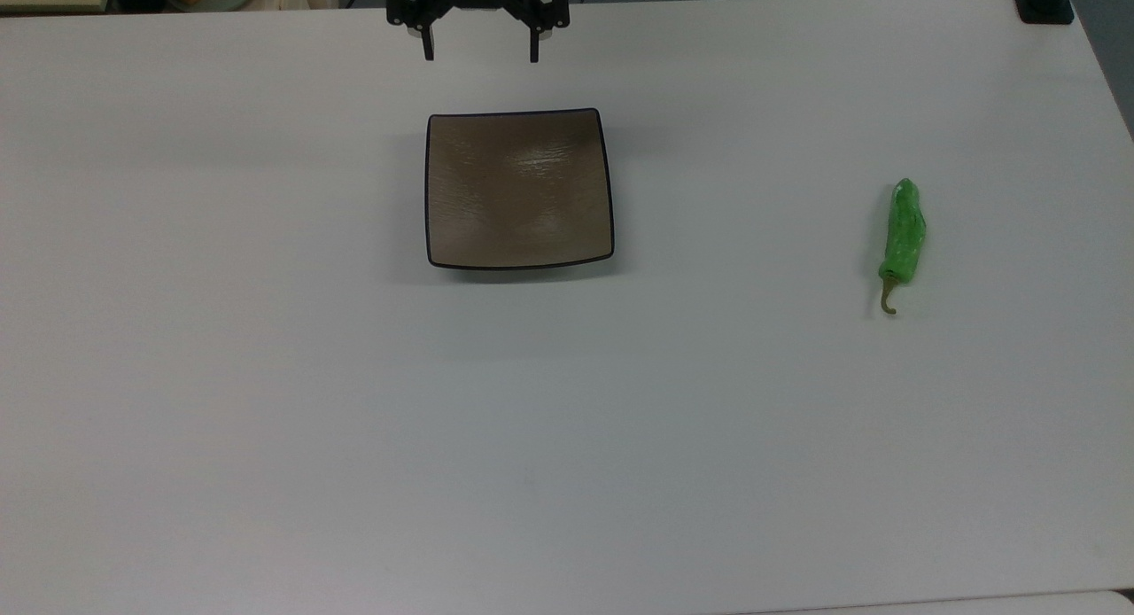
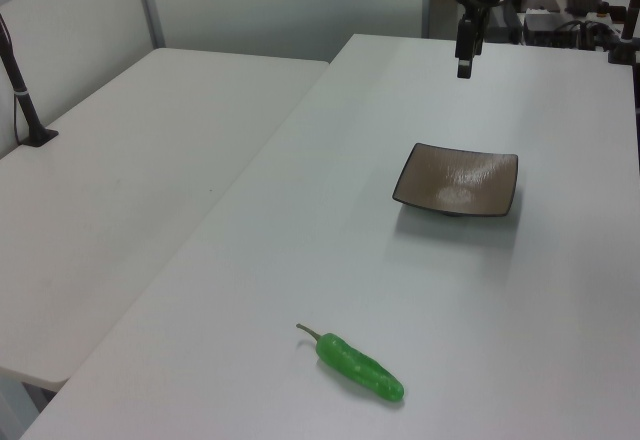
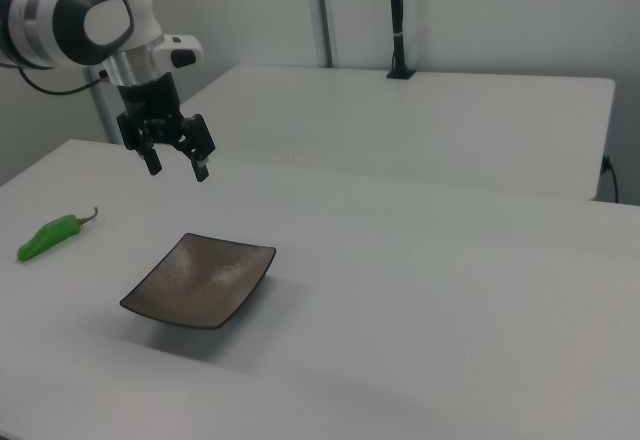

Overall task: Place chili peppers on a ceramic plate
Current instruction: 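Move the open gripper over to the green chili pepper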

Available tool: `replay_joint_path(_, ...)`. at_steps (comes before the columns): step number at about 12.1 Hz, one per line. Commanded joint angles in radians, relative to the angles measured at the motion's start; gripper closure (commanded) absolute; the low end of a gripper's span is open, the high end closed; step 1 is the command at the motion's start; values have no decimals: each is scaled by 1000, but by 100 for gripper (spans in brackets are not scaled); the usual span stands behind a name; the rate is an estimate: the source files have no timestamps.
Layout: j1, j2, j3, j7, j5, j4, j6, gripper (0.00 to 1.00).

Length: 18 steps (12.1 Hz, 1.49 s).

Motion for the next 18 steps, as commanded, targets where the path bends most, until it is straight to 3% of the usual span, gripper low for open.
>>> replay_joint_path(1,-20,-21,-2,-29,60,-27,7,0)
replay_joint_path(7,-10,-15,3,-23,68,-28,10,0)
replay_joint_path(10,27,25,12,0,138,22,10,0)
replay_joint_path(12,57,49,41,96,140,35,80,0)
replay_joint_path(15,103,128,142,313,117,36,241,0)
replay_joint_path(18,212,207,144,392,78,42,352,0)
